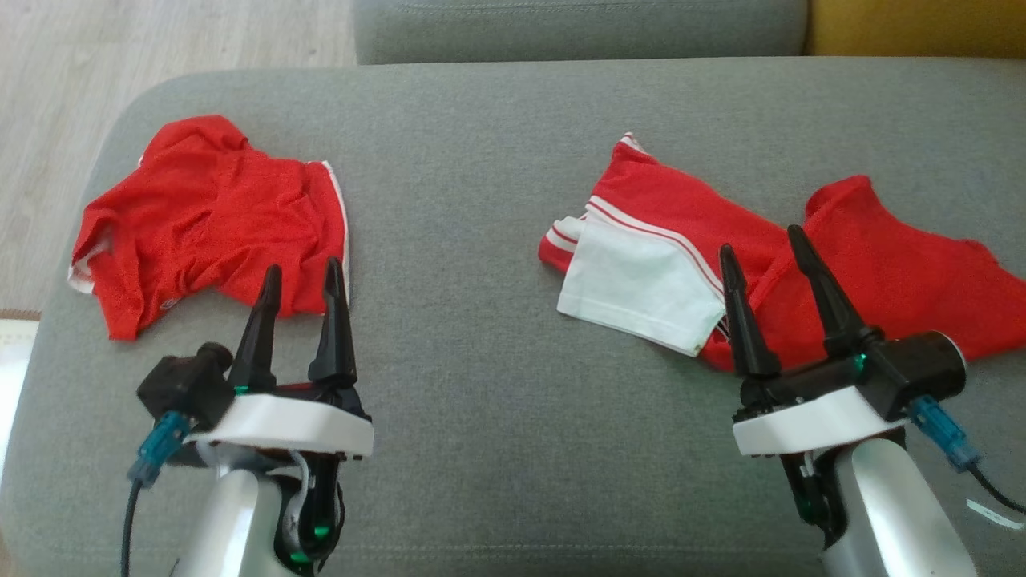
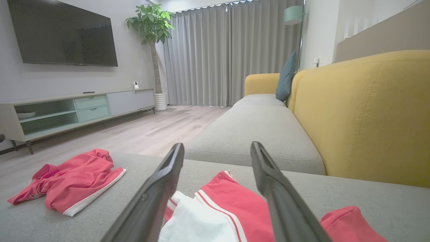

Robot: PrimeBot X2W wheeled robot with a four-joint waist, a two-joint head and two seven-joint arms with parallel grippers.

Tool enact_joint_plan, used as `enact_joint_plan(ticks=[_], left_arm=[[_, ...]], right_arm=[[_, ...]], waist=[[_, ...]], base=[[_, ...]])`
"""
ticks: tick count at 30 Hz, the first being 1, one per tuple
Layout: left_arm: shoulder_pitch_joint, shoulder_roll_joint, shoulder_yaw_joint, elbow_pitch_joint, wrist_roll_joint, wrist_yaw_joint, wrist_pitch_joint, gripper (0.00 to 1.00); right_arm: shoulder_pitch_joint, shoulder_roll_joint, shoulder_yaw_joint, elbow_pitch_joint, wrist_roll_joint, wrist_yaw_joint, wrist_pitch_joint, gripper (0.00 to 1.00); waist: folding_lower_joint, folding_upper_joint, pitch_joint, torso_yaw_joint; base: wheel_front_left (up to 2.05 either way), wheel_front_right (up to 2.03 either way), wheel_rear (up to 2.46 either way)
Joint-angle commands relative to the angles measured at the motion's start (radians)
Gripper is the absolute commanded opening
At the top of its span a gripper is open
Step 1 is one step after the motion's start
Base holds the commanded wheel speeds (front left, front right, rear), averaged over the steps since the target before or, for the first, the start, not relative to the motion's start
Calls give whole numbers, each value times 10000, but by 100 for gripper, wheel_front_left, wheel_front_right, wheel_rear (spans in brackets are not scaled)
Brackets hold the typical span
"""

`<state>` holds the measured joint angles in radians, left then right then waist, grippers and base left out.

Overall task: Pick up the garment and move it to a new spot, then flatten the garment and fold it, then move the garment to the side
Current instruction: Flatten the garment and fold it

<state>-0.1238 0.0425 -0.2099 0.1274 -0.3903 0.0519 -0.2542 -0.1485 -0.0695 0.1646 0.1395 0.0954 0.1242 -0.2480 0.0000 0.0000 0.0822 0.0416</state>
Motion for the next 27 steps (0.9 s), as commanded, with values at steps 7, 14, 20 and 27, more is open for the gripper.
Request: enact_joint_plan(ticks=[7,14,20,27], left_arm=[[-268,78,256,-444,-121,18,-76,100],[-385,78,105,-389,-225,40,-76,100],[-552,77,-4,-379,-284,45,-76,100],[-792,77,-229,-395,-331,76,-76,100]], right_arm=[[-492,131,481,55,-143,65,-41,100],[-788,-119,1397,1026,-37,65,437,100],[-1394,-429,2336,2246,-121,65,958,100],[-2349,-566,2686,3924,-186,65,1200,100]], waist=[[0,0,236,304],[0,0,507,633],[0,0,850,937],[0,0,1387,1413]], base=[[0,0,0],[0,0,0],[0,0,0],[0,0,0]])
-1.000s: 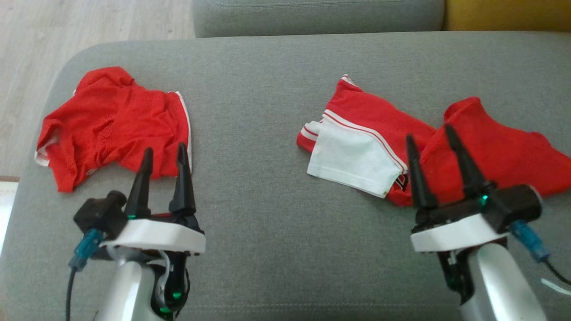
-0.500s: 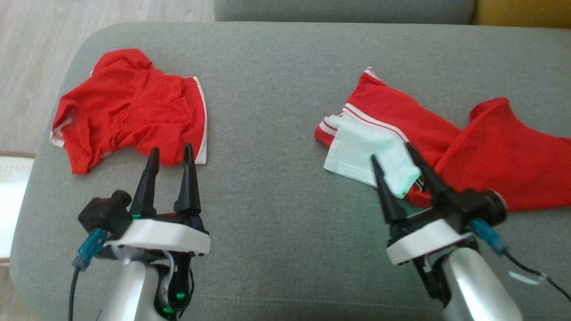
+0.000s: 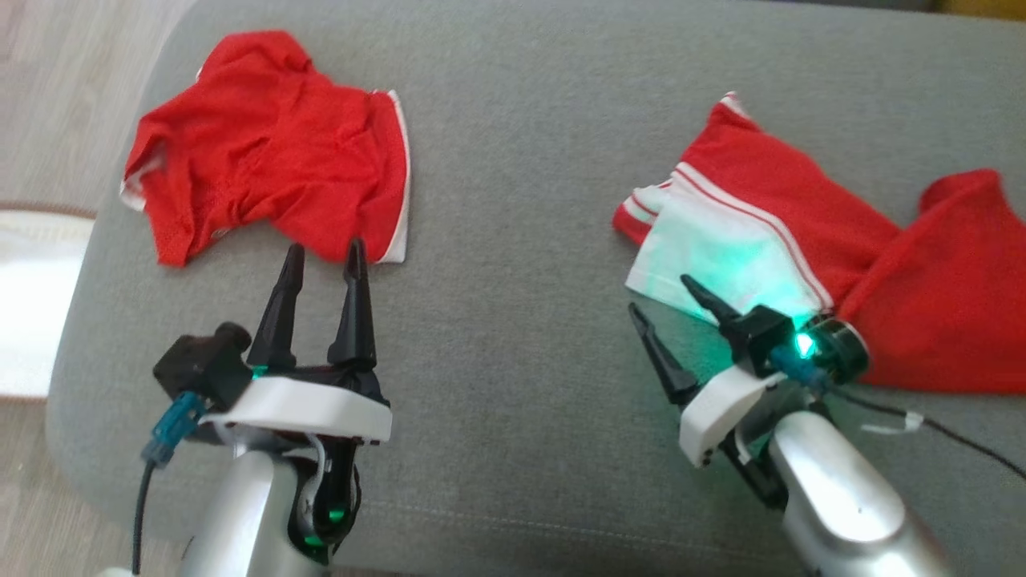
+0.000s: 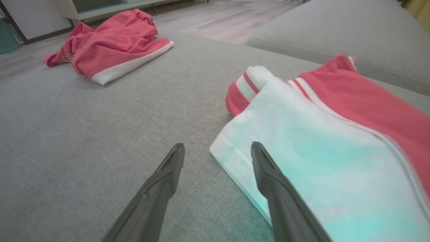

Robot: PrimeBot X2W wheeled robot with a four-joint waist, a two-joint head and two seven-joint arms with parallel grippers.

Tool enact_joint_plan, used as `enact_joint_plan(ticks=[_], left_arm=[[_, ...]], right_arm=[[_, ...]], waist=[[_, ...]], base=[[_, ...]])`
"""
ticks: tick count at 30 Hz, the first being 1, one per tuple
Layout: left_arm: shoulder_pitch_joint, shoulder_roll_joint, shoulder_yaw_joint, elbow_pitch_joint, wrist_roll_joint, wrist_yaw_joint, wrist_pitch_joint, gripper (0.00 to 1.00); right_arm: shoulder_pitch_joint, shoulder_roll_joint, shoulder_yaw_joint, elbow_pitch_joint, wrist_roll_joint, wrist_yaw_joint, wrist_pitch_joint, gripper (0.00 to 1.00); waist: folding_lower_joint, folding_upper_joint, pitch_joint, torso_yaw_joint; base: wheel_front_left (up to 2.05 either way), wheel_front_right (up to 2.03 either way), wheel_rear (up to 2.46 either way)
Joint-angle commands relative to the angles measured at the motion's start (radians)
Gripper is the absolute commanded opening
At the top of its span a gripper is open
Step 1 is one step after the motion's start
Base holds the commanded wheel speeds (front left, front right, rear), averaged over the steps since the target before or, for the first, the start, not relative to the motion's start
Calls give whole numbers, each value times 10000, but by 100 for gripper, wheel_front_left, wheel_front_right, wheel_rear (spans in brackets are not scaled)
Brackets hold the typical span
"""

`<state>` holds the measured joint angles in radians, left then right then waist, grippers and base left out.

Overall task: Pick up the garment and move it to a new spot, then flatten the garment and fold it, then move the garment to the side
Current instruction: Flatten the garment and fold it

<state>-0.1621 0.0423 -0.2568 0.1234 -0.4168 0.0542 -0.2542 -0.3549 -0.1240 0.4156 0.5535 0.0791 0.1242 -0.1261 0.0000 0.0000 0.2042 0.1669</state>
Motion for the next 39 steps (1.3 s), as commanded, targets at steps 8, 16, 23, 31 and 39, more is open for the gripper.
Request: enact_joint_plan(ticks=[8,16,23,31,39], left_arm=[[-612,79,147,-359,-102,63,-76,100],[-753,79,81,-413,-151,109,-76,100],[-845,79,132,-311,-36,123,-76,100],[-735,79,239,-188,65,89,-76,100],[-457,79,387,-130,160,53,-76,100]], right_arm=[[-1092,-50,167,1177,-22,65,-84,100],[-1541,34,298,2029,102,65,-216,99],[-1757,100,443,2383,279,65,-493,0],[-1828,97,579,1980,639,65,-961,0],[-1698,-614,493,164,1055,65,-909,0]], waist=[[0,0,635,534],[0,0,944,663],[0,0,935,510],[0,0,388,-16],[0,0,-330,-569]], base=[[0,0,0],[0,0,0],[0,0,0],[0,0,0],[0,0,0]])
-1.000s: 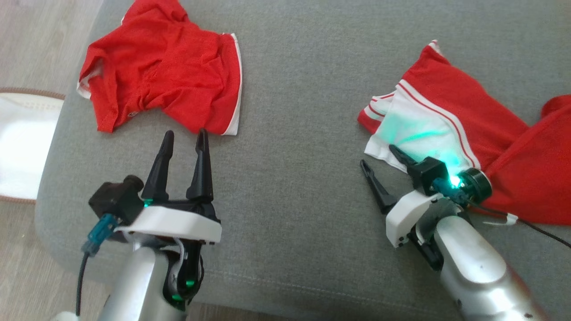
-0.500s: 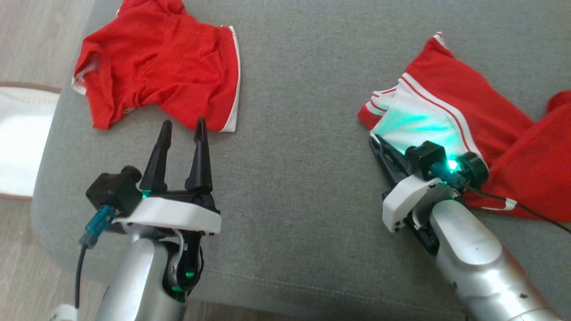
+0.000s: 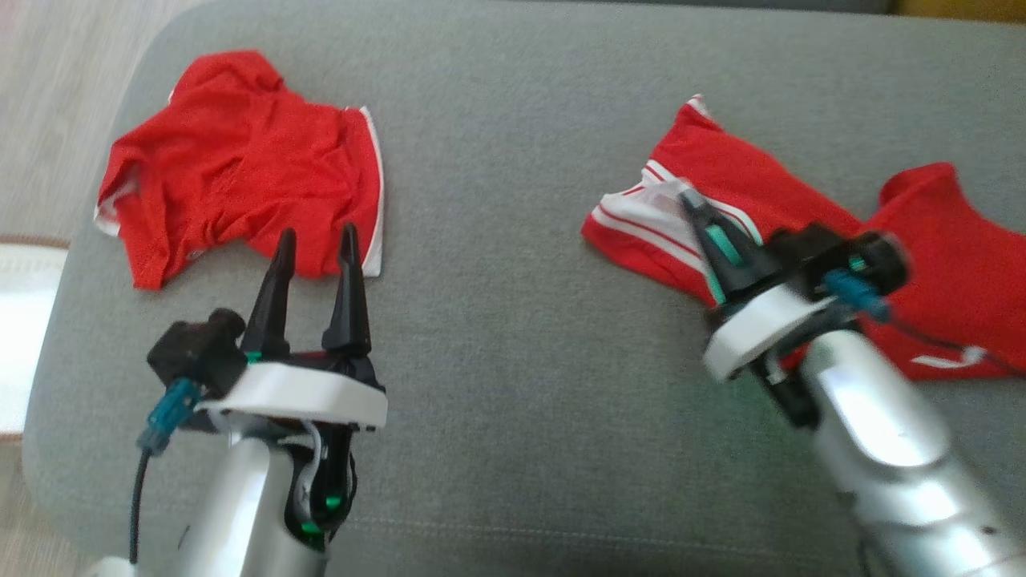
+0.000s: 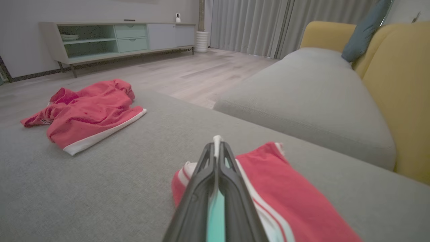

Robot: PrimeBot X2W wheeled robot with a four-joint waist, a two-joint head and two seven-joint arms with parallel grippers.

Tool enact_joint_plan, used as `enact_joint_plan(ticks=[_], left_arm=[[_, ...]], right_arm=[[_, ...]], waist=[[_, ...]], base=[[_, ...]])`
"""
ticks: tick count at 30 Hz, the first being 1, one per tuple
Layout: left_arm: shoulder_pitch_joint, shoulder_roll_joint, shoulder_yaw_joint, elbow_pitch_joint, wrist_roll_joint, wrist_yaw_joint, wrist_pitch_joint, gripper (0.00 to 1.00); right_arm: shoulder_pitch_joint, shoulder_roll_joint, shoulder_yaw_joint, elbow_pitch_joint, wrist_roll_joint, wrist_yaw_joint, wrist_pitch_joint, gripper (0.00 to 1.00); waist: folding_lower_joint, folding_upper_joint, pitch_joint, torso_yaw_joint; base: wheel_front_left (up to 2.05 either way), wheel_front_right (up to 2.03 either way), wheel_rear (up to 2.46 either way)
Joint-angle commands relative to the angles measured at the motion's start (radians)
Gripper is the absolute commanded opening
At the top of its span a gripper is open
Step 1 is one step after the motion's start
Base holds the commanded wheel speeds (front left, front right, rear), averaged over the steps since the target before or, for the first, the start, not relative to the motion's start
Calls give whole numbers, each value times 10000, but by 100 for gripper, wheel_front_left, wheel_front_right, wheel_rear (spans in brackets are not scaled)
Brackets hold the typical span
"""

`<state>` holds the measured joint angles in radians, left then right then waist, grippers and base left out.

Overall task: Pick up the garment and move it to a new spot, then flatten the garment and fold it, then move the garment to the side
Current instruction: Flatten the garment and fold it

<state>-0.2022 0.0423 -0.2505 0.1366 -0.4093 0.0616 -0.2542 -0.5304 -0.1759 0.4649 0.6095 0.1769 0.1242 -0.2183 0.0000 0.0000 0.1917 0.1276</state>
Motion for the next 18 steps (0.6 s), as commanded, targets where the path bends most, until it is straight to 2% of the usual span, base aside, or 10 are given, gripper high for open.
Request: enact_joint_plan(ticks=[1,8,10,13,18], left_arm=[[-18,79,332,-259,85,-28,-76,100],[109,79,305,-316,47,-39,-76,100],[53,79,226,-374,13,-78,-76,100],[-48,79,133,-385,-1,-116,-76,100],[-306,79,-6,-377,-38,-148,-76,100]], right_arm=[[57,-256,-97,-693,133,65,109,0],[-485,-1736,-1245,-2503,485,65,1347,0],[-1011,-2373,-1473,-2753,513,65,1843,0],[-1656,-2926,-1543,-2572,491,65,2198,0],[-2876,-3707,-1577,-1464,308,65,2395,0]], waist=[[0,0,-271,-210],[0,0,-377,-244],[0,0,-197,-123],[0,0,59,75],[0,0,535,561]], base=[[0,0,0],[0,0,0],[0,0,0],[0,0,0],[0,0,0]])
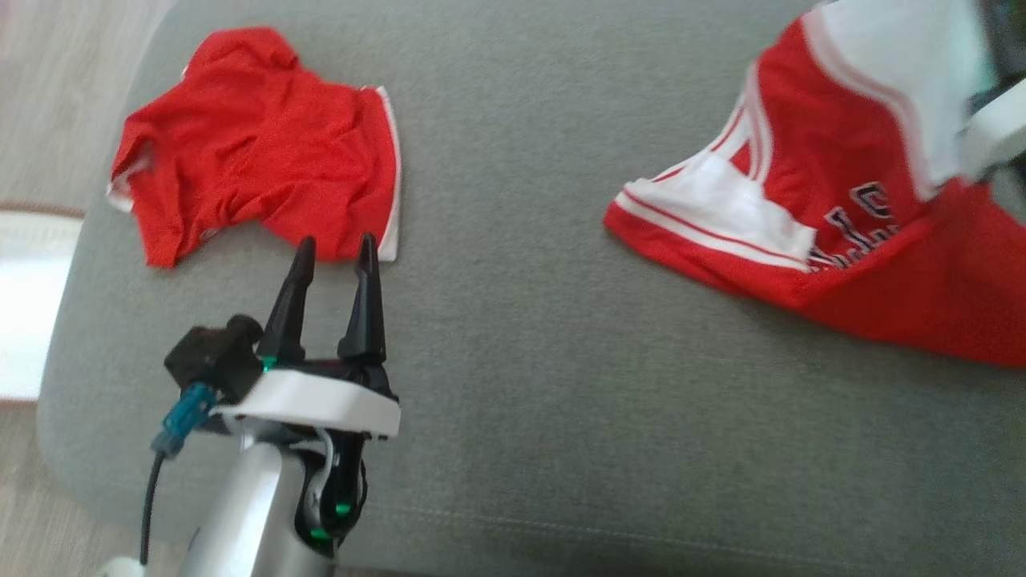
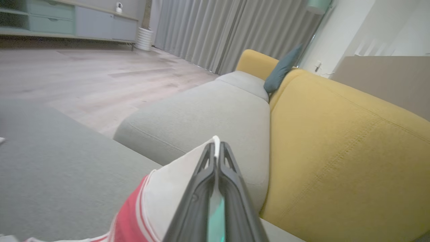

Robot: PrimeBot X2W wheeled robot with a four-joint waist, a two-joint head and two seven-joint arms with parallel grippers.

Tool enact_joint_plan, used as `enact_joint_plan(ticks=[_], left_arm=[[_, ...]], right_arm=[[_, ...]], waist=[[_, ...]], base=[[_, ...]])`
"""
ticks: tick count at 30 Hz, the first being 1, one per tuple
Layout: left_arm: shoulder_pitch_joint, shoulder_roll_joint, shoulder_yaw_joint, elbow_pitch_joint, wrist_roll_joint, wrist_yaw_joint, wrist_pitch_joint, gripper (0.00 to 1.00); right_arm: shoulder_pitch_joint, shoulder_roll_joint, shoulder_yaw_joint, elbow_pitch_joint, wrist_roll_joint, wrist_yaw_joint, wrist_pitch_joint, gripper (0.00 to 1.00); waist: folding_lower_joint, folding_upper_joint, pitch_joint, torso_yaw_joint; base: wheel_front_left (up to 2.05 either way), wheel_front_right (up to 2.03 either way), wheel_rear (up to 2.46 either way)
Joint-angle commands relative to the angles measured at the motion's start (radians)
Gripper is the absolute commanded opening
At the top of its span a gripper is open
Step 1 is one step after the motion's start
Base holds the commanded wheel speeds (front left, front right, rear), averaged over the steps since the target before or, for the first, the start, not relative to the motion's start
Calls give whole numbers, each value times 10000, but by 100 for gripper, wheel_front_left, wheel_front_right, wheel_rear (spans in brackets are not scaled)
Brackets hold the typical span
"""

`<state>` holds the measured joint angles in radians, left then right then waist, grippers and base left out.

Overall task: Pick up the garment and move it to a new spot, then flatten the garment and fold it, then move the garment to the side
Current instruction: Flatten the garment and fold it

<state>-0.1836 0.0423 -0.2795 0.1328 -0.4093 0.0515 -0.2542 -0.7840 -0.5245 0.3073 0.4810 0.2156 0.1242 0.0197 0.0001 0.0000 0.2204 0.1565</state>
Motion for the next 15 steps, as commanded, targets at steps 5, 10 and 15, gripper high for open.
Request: enact_joint_plan(ticks=[5,10,15], left_arm=[[-624,79,215,-296,-80,-47,-76,100],[-683,79,204,-300,-124,-27,-76,100],[-716,79,349,-273,-98,33,-76,100]], right_arm=[[-1512,-573,-356,1526,-981,65,5,100],[-2088,-368,-1065,2786,-1930,65,-353,100],[-2171,387,-1652,3585,-2664,65,-1045,100]], waist=[[-1,0,536,675],[-1,0,595,827],[-1,0,468,690]], base=[[0,0,0],[0,0,0],[0,0,0]])
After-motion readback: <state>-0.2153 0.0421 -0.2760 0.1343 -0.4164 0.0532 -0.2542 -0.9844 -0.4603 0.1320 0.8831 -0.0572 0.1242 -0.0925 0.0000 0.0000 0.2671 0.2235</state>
